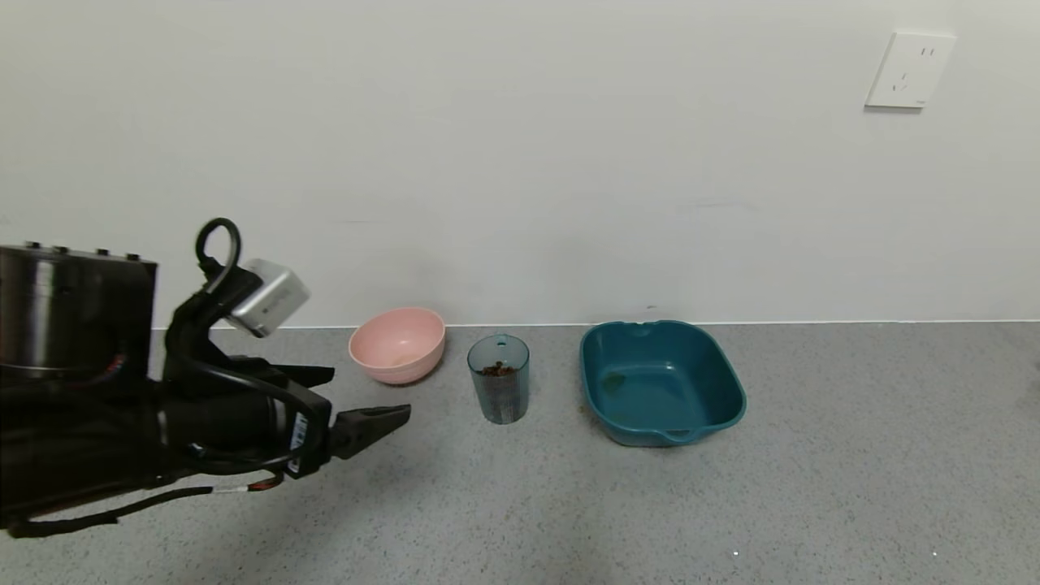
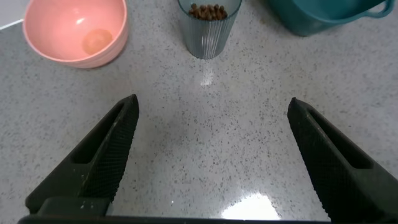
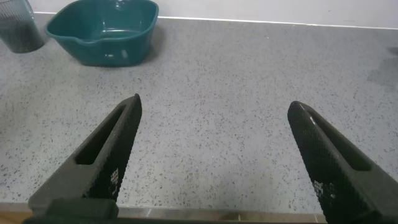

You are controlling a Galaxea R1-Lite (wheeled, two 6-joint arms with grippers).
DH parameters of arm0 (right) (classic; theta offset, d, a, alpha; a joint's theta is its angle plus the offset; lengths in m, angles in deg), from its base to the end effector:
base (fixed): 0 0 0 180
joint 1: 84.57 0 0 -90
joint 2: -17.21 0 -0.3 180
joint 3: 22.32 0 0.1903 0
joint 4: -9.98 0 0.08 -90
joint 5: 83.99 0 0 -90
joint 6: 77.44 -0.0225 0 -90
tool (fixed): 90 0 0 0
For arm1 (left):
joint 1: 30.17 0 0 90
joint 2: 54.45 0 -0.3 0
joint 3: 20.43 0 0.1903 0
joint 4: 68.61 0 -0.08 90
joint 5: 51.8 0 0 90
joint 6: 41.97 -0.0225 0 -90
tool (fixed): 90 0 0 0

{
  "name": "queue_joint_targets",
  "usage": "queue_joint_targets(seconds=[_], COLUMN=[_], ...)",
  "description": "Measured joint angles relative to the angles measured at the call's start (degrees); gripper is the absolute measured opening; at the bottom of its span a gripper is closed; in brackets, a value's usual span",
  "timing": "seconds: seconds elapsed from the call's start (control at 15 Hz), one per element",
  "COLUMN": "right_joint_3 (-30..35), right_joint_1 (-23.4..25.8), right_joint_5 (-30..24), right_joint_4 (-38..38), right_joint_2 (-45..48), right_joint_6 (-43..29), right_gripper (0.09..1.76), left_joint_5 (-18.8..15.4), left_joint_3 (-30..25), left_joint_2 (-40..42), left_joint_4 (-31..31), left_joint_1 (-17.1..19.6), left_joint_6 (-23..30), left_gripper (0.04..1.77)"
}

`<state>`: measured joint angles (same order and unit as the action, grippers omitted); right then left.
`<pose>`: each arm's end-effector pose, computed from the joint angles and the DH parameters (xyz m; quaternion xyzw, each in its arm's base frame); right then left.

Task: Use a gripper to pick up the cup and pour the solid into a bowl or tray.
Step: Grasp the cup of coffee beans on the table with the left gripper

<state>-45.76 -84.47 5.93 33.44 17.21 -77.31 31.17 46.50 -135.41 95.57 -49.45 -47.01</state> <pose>-0.0229 0.0001 0.0757 -0.0011 0.0002 -0.0002 1.0000 0.2126 -0.0773 0.1992 0.0688 0.2462 -0.2310 0.9388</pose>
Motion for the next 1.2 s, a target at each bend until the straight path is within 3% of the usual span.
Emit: queue_joint_targets(seconds=[0.33,1.2], right_joint_3=[0.00,0.00], right_joint_1=[0.00,0.00], right_joint_5=[0.00,0.00], right_joint_4=[-0.02,0.00], right_joint_2=[-0.02,-0.02], right_joint_6=[0.02,0.02], right_gripper=[1.71,1.71], left_joint_5=[4.41,27.36], left_joint_3=[-3.41,-2.69], left_joint_2=[-9.86,-36.21], left_joint_4=[10.62,42.92], left_joint_1=[-5.30,-14.42], left_joint_6=[1.05,10.29], left_gripper=[1.72,1.72])
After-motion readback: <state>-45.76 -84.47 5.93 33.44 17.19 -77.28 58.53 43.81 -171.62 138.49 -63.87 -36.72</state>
